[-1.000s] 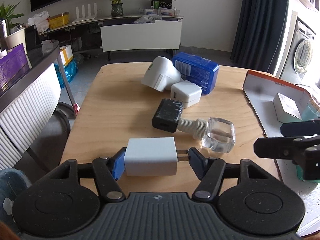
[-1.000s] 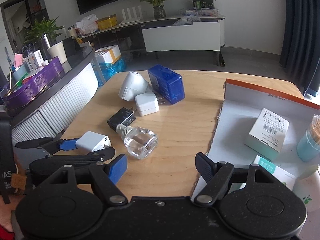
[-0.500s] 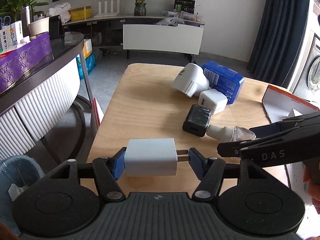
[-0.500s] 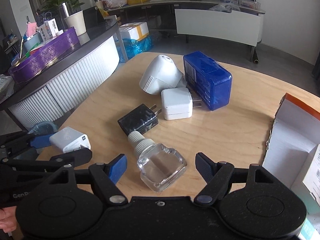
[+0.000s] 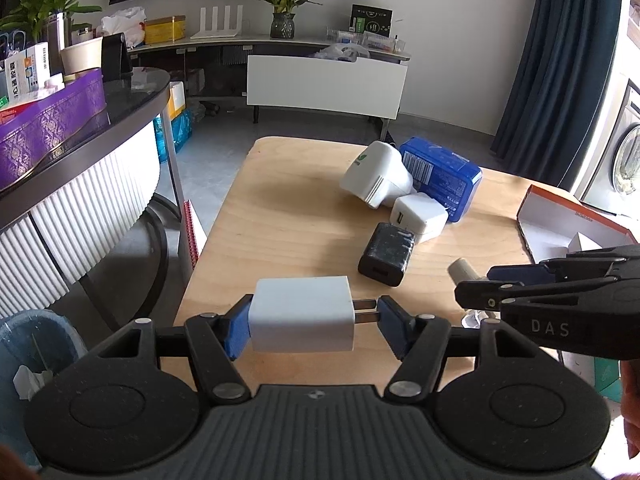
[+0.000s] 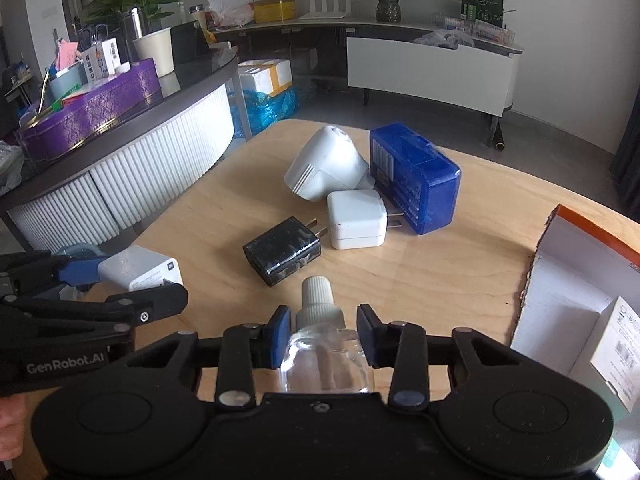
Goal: Organize rigid objects
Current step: 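Carry white charger cube with left tool while right tool carries glass bottle over tray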
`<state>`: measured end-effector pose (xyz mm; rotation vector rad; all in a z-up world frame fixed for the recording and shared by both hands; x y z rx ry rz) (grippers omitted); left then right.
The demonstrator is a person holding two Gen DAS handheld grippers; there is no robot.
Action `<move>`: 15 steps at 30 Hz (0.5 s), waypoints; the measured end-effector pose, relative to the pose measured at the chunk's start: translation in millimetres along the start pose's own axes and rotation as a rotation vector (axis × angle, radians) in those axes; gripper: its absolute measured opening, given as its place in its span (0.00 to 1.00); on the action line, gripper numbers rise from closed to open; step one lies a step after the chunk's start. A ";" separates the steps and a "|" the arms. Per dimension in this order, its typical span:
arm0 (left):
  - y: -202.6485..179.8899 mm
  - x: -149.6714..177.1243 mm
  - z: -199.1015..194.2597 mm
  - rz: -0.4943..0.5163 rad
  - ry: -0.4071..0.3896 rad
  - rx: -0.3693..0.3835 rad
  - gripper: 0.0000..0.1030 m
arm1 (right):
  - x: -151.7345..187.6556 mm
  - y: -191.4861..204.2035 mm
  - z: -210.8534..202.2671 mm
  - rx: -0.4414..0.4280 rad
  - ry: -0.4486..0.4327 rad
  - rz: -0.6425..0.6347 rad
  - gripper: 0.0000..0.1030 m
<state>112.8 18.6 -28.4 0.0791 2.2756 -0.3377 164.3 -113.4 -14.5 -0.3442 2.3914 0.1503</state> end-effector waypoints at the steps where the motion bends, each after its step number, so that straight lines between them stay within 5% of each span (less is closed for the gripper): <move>1: -1.4 0.4 -0.4 0.002 0.003 0.000 0.64 | -0.3 -1.2 -4.2 0.020 0.000 -0.004 0.32; 5: -3.9 5.1 -5.6 0.000 0.003 0.009 0.64 | 5.6 -6.4 -7.4 0.004 0.044 -0.013 0.33; 7: -4.2 6.9 -7.5 -0.001 0.005 0.010 0.64 | 12.3 -10.0 -12.2 0.012 0.037 0.013 0.67; 8: -4.2 7.6 -7.9 -0.001 0.007 0.010 0.64 | 16.3 -11.0 -13.9 0.015 0.036 0.017 0.74; 11: -5.2 8.0 -8.4 0.000 0.008 0.013 0.64 | 28.2 -10.4 -12.8 0.013 0.061 0.009 0.74; 13: -6.5 8.2 -9.0 0.002 0.008 0.015 0.64 | 31.5 -10.8 -10.4 -0.003 0.072 0.012 0.58; 15: -8.0 8.6 -10.0 0.003 0.008 0.017 0.64 | 29.4 -8.4 -10.8 0.025 0.071 -0.003 0.58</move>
Point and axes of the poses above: each gripper's, at about its wrist camera, not at the fingertips, and z roughly the way its jaws point, y to its left, x to its underside, the point moved 1 cm from there along z, roughly the way its jaws point, and after that the axes turned 12 degrees about x, right-handed, at the moved point
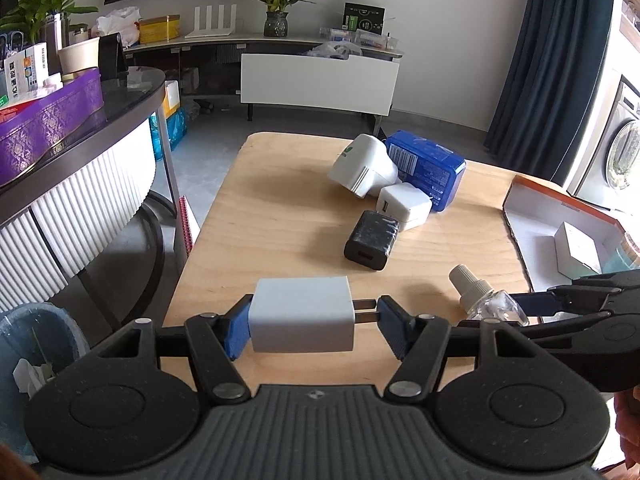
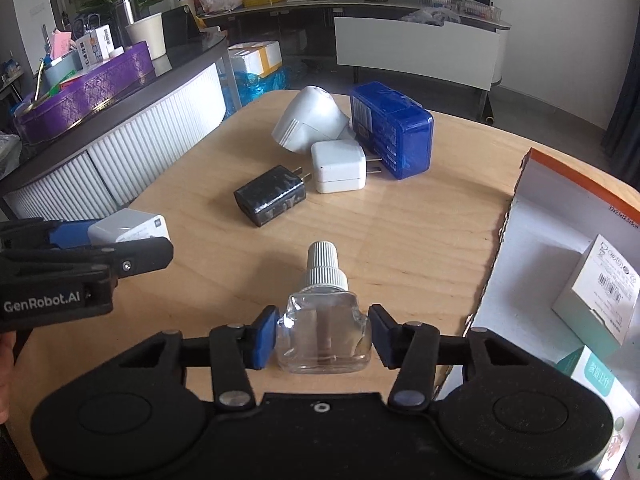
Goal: Organize rigid objects
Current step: 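Carry white charger cube with left tool while right tool carries glass bottle over tray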
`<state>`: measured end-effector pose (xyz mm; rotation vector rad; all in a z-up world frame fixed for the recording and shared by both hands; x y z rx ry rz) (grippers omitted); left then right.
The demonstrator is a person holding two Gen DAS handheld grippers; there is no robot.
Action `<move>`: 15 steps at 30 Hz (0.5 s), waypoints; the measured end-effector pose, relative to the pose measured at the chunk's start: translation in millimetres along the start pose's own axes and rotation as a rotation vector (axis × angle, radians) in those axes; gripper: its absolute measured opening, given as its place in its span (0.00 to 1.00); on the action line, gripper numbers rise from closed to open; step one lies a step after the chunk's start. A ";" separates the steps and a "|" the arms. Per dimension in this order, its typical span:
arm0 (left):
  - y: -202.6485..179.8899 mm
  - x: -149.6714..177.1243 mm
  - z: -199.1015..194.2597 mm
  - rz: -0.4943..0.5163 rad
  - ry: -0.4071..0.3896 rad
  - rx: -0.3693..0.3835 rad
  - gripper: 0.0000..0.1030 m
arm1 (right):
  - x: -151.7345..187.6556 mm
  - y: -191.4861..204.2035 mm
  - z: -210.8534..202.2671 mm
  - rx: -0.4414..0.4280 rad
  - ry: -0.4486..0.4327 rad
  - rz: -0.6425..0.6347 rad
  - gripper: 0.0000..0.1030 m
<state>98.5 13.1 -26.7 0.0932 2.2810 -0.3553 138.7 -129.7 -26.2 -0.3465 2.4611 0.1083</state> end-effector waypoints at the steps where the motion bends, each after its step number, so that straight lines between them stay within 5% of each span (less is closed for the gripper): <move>1: -0.7 0.1 -0.6 0.001 -0.001 0.001 0.64 | -0.7 1.7 0.2 0.012 0.003 -0.007 0.58; 15: -21.9 -10.5 -19.4 0.011 -0.047 0.005 0.64 | -6.5 -8.6 -52.1 0.009 -0.115 0.106 0.58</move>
Point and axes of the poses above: each gripper's, at about its wrist camera, not at the fingertips, and z roughly the way its jaws point, y to its left, x to its underside, the point moved 1 cm from there along z, roughly the way its jaws point, and after that the axes turned 12 degrees about x, right-handed, at the moved point
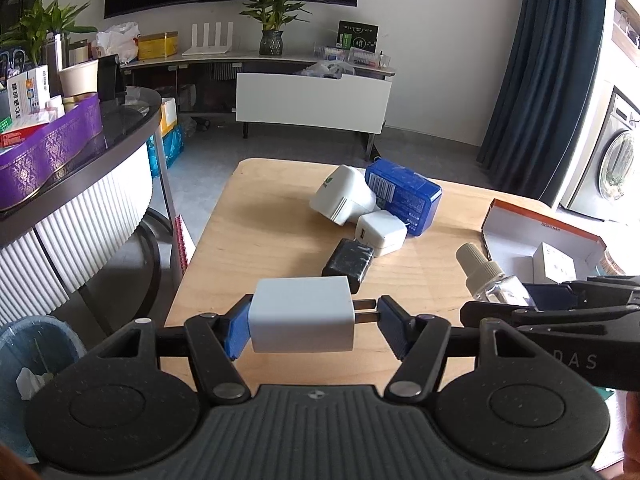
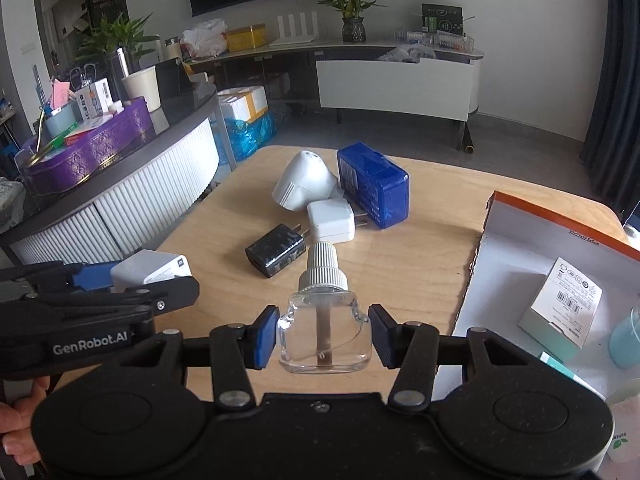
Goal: Organize rigid objects
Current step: 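Carry white charger cube with left tool while right tool carries glass bottle over tray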
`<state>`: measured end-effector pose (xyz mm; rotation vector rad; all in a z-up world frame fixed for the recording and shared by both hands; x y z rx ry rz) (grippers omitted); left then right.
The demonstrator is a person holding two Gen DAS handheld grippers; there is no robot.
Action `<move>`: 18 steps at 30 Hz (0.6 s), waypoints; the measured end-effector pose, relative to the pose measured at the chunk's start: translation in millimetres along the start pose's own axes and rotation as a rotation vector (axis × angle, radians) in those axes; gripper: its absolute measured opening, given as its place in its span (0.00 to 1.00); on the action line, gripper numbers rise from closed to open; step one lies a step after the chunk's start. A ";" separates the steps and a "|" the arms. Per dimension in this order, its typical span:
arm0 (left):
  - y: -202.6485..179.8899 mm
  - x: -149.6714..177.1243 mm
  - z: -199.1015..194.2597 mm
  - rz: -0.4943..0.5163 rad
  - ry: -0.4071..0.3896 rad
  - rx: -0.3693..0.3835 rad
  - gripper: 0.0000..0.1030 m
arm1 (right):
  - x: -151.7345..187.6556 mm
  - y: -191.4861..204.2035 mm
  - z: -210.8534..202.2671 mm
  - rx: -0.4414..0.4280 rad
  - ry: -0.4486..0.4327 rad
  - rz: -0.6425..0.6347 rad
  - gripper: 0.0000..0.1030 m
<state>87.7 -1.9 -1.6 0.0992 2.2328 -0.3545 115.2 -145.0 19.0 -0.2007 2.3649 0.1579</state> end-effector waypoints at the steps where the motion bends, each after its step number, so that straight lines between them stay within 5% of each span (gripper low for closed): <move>1: -2.5 -0.9 -1.3 0.003 0.000 0.001 0.64 | 0.0 -1.2 -4.3 0.002 -0.005 0.007 0.58; 18: -50.6 0.9 -19.3 0.054 0.005 0.062 0.64 | 18.3 -38.1 -66.4 0.051 -0.069 0.093 0.58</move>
Point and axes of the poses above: each gripper's, at about its wrist camera, not at the fingertips, and z roughly the way its jaws point, y to its left, x to its underside, the point moved 1 cm from there along z, roughly the way its jaws point, and after that the axes turned 12 degrees about x, right-handed, at the moved point
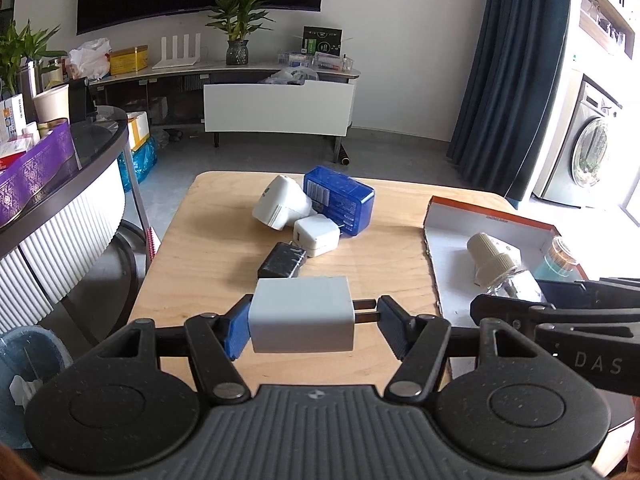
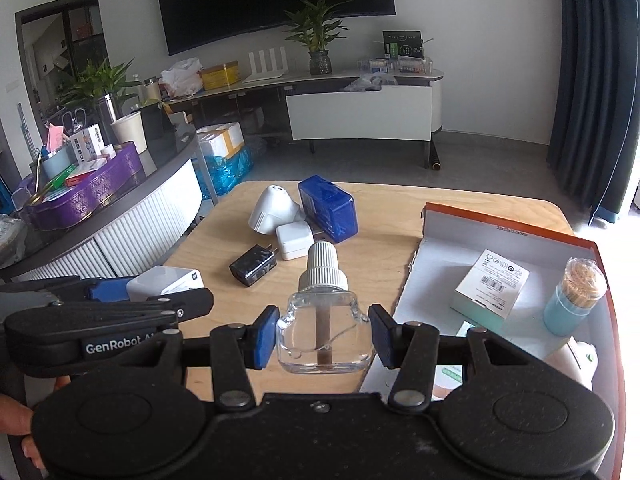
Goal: Organize rigid objects
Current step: 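Carry white charger cube with left tool while right tool carries glass bottle over tray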
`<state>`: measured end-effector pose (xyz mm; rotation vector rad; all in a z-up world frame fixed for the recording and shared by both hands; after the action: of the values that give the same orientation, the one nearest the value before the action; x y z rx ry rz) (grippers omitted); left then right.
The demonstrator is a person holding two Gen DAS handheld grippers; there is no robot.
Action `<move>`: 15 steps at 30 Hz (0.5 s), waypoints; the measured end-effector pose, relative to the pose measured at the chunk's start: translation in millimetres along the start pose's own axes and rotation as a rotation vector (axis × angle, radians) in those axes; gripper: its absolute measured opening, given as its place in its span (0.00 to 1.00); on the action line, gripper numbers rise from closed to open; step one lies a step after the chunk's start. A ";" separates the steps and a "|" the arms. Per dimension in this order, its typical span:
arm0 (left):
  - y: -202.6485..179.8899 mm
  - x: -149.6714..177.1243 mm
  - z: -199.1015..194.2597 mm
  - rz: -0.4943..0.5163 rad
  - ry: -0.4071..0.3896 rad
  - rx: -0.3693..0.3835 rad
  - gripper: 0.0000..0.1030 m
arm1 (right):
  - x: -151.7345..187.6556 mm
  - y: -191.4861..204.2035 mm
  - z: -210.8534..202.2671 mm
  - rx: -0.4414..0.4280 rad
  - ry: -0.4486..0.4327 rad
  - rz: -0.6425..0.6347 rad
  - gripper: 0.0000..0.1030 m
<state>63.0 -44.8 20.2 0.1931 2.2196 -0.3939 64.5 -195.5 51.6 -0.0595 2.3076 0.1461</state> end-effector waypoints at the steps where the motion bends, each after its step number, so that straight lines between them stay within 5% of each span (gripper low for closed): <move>1: -3.1 0.4 -0.3 0.003 0.001 0.003 0.64 | 1.2 -2.3 -2.0 0.004 -0.002 0.005 0.58; 15: -35.5 4.4 -7.6 0.051 0.003 0.046 0.64 | 11.0 -29.5 -33.7 0.042 -0.041 0.059 0.58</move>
<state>45.0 -75.5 28.9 0.2750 2.2053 -0.4170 35.0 -229.0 63.5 0.0329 2.2716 0.1282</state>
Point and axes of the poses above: each gripper's, at about its wrist camera, not at the fingertips, and z roughly the way its jaws point, y to its left, x to its underside, the point moved 1 cm from there along z, roughly the way its jaws point, and after that the axes turned 12 degrees about x, right-handed, at the moved point
